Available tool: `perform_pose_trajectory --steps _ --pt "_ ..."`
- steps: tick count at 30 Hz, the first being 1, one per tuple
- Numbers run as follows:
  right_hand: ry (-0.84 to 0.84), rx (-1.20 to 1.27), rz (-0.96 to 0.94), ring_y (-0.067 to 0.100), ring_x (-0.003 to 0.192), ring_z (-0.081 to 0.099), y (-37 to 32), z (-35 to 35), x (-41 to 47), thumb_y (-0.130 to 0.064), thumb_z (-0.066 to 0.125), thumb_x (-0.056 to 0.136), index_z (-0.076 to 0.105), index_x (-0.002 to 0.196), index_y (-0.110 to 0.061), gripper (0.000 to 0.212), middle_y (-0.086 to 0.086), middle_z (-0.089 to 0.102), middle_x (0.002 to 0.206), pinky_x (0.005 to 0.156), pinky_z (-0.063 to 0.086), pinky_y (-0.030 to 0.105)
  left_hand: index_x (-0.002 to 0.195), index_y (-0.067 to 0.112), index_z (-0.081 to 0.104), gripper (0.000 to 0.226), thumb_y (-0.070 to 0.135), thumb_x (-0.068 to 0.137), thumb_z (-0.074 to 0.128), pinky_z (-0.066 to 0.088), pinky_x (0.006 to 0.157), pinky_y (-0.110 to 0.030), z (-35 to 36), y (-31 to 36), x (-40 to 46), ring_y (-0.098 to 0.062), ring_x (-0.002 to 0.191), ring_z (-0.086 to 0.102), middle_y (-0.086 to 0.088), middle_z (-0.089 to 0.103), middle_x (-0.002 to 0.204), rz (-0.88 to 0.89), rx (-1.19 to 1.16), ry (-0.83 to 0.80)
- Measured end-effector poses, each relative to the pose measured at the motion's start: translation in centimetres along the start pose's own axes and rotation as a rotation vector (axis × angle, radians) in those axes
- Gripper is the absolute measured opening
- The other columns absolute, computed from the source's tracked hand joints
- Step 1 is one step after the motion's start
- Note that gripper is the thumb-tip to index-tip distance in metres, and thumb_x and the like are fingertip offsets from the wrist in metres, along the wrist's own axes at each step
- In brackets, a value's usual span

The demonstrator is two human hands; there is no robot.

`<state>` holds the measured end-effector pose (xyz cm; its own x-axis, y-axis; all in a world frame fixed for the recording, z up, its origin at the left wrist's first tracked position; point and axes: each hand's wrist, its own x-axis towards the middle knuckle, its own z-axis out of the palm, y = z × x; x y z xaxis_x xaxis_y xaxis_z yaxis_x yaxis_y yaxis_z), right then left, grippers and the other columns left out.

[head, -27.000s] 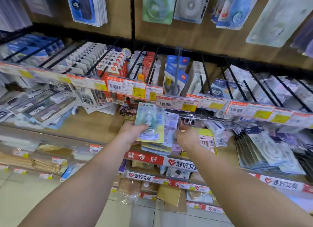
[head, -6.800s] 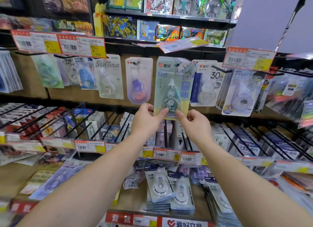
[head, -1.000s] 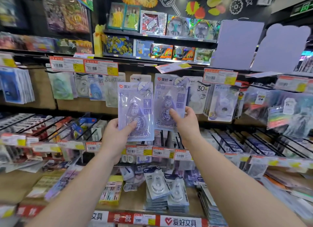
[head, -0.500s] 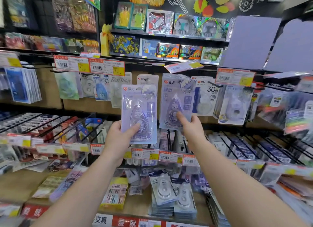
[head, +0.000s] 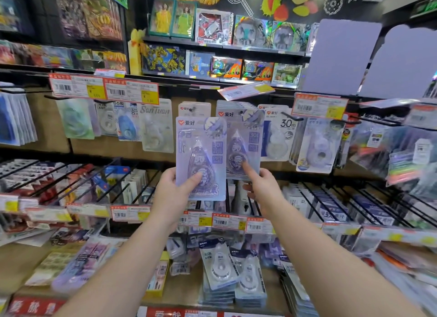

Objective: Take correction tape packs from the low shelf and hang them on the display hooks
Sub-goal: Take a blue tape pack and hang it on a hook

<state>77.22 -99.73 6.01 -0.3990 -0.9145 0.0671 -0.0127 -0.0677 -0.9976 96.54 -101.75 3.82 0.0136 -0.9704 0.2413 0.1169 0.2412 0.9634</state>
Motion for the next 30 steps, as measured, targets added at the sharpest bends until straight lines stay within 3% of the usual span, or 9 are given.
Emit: perform_pose_trajectory --steps 5,11,15,18,21,24,27,30 --pt "-0.026 -0.048 0.007 0.01 0.084 0.061 0.2 -0.3 0.4 -0.05 0.056 0.094 0.058 0.109 -0.021 0.033 -0.009 0.063 0.095 0.064 0.043 0.023 0.114 0.017 0.06 0.031 0.024 0.087 0.074 0.051 0.074 -0.027 1.0 0.2 -0.1 -0.014 0.096 0.068 0.0 0.071 0.107 0.004 -0.011 0.004" --pt "-0.055 -0.056 0.001 0.009 0.087 0.061 0.1 -0.3 0.5 -0.049 0.055 0.095 0.056 0.115 -0.021 0.035 -0.013 0.061 0.095 0.064 0.043 0.022 0.11 0.019 0.06 0.026 0.023 0.087 0.074 0.05 0.072 -0.024 1.3 0.3 -0.3 -0.013 0.094 0.069 -0.001 0.071 0.107 0.009 -0.021 0.006" --pt "-0.032 -0.07 0.021 0.016 0.095 0.061 0.3 -0.4 0.6 -0.051 0.059 0.093 0.055 0.125 -0.017 0.047 -0.002 0.065 0.113 0.075 0.046 0.029 0.107 0.023 0.06 0.025 0.024 0.087 0.075 0.054 0.083 -0.033 1.4 0.3 -0.2 -0.017 0.099 0.069 -0.001 0.071 0.109 -0.002 -0.043 -0.002" --pt "0.136 -0.094 -0.029 0.017 0.103 0.054 0.4 -0.8 0.7 -0.048 0.065 0.09 0.048 0.131 -0.017 0.054 0.002 0.058 0.122 0.087 0.045 0.033 0.104 0.024 0.061 0.023 0.024 0.086 0.076 0.055 0.088 -0.037 1.8 0.3 -0.3 -0.018 0.1 0.069 -0.001 0.072 0.108 0.009 -0.036 -0.004" --pt "0.208 -0.143 -0.144 0.016 0.1 0.058 0.0 -1.2 -0.2 -0.042 0.064 0.091 0.054 0.116 -0.021 0.034 -0.002 0.062 0.11 0.087 0.049 0.033 0.108 0.022 0.061 0.028 0.028 0.085 0.077 0.055 0.088 -0.038 2.5 0.4 -0.3 -0.018 0.099 0.069 -0.001 0.071 0.108 0.032 0.007 0.007" --pt "-0.008 -0.141 -0.244 0.008 0.091 0.064 -0.2 -1.2 -1.9 -0.039 0.06 0.095 0.063 0.103 -0.019 0.021 -0.004 0.068 0.097 0.08 0.048 0.023 0.112 0.017 0.062 0.035 0.029 0.084 0.078 0.056 0.083 -0.035 3.5 0.8 -0.4 -0.017 0.098 0.07 -0.002 0.072 0.108 0.056 0.028 0.005" --pt "-0.139 -0.21 -0.276 -0.001 0.07 0.057 0.1 -1.2 -2.8 -0.04 0.062 0.094 0.066 0.091 -0.016 0.025 -0.01 0.065 0.079 0.068 0.043 0.015 0.114 0.015 0.061 0.035 0.027 0.085 0.078 0.052 0.077 -0.026 4.8 1.4 -0.8 -0.013 0.095 0.069 0.0 0.071 0.106 0.079 0.037 0.004" --pt "-0.097 -0.225 -0.297 0.011 0.069 0.046 0.4 -1.5 -2.7 -0.044 0.065 0.09 0.061 0.088 -0.002 0.042 0.003 0.052 0.074 0.068 0.038 0.029 0.115 0.013 0.061 0.036 0.026 0.085 0.077 0.049 0.071 -0.019 5.7 1.9 -0.9 -0.011 0.093 0.067 0.001 0.07 0.105 0.099 0.044 0.002"
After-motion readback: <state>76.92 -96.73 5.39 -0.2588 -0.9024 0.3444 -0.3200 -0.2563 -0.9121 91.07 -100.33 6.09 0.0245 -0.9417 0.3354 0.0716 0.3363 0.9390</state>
